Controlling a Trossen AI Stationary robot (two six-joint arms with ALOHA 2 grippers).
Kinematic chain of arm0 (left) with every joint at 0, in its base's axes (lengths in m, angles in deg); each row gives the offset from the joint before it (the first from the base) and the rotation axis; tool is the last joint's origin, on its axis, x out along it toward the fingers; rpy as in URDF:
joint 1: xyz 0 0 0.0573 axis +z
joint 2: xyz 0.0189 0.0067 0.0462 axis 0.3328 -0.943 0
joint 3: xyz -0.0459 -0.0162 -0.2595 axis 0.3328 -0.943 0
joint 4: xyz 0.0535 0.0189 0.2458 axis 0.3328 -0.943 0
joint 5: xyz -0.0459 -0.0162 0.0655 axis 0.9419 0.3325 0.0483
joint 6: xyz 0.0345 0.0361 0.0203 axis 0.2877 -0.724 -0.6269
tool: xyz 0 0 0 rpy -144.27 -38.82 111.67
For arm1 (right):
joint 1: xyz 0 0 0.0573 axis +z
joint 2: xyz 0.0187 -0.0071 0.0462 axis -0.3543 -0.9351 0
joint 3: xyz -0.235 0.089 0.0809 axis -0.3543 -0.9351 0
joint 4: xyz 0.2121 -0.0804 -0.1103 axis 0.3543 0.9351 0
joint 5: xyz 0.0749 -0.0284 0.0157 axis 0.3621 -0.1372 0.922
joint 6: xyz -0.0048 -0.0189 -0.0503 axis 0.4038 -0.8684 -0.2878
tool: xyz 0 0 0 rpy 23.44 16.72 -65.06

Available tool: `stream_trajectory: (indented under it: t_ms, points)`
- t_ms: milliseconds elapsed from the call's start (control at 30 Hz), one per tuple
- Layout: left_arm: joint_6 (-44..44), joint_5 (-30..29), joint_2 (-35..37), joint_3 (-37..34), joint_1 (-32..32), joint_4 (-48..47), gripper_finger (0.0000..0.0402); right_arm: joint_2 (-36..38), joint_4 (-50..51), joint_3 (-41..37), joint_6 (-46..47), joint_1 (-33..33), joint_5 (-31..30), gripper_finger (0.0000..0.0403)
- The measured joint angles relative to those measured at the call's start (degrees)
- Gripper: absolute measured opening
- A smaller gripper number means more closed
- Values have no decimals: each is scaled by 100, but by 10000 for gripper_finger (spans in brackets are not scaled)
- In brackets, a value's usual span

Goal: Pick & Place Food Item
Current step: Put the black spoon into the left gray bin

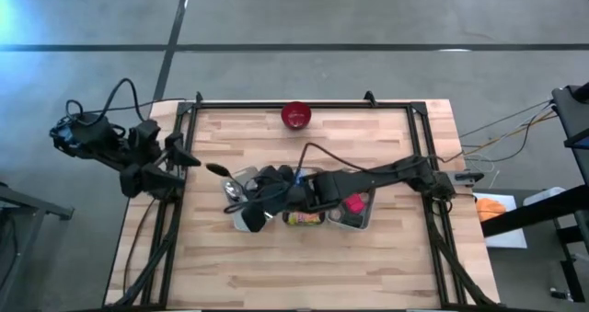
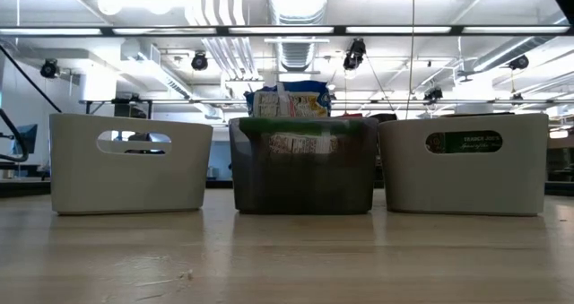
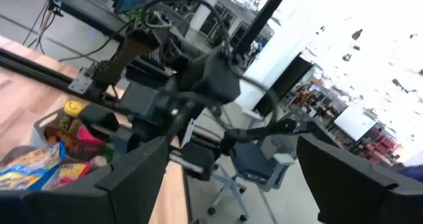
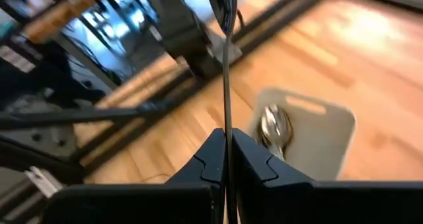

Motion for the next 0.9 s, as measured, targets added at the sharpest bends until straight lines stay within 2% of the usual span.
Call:
stream_trajectory:
  t_ms: [167, 500, 700, 800, 900]
  points:
    - [-22, 4, 33, -7, 0, -270, 341, 0, -182, -803, 512, 51, 234, 8]
    - [-40, 4, 22, -9, 2, -308, 341, -7, -2069, -2330, 995, -187, 821, 8]
    - [-26, 3, 22, -9, 2, -309, 341, -7, -2731, -2787, 1108, -343, 827, 8]
    - [5, 4, 22, -9, 2, -311, 341, -51, -2747, -2868, 1118, -371, 737, 8]
    - [6, 2, 22, -9, 2, -309, 341, -179, -2717, -2766, 636, -369, 778, 8]
